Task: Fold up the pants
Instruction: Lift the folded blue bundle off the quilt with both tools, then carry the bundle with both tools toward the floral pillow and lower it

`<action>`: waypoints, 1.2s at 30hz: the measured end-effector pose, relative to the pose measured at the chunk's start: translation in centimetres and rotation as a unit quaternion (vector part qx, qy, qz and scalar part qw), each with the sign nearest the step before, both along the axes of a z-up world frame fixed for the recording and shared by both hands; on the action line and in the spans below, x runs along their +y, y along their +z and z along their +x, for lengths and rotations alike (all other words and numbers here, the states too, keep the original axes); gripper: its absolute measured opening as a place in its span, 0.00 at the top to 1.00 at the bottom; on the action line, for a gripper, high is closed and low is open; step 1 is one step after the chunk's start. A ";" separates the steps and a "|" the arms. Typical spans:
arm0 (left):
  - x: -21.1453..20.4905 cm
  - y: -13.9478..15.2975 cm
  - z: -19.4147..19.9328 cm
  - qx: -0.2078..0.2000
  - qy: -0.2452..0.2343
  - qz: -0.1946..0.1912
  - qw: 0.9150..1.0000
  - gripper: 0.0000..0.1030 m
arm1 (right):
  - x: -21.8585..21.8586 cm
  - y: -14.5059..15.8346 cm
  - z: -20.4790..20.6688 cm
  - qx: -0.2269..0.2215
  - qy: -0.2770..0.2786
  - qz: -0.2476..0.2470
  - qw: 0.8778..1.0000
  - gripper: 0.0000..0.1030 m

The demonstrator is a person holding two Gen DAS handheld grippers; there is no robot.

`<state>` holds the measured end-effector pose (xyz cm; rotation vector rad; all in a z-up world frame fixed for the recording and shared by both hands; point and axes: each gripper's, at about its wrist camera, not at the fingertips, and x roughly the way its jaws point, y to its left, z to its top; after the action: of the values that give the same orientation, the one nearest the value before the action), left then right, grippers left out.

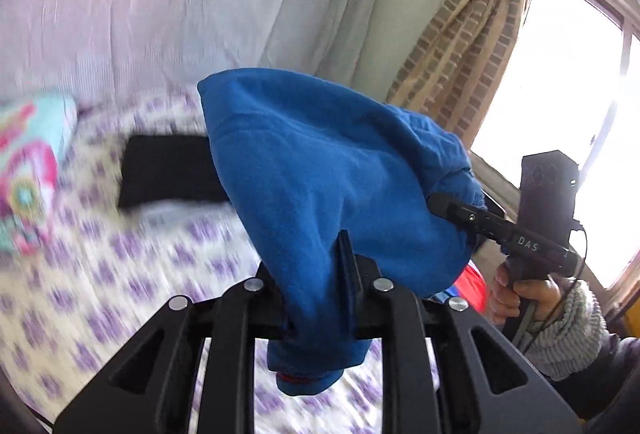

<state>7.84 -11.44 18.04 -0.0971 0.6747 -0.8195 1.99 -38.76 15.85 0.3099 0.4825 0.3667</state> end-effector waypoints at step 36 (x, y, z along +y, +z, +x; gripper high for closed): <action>-0.5 -16.7 32.1 0.079 0.271 0.120 0.952 0.30 | -0.7 -17.4 38.5 0.021 -0.024 -0.081 0.996 0.27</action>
<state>39.95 -11.98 1.32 -0.1210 0.8439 -0.1989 40.49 -39.41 -1.50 0.1717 0.5427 0.2728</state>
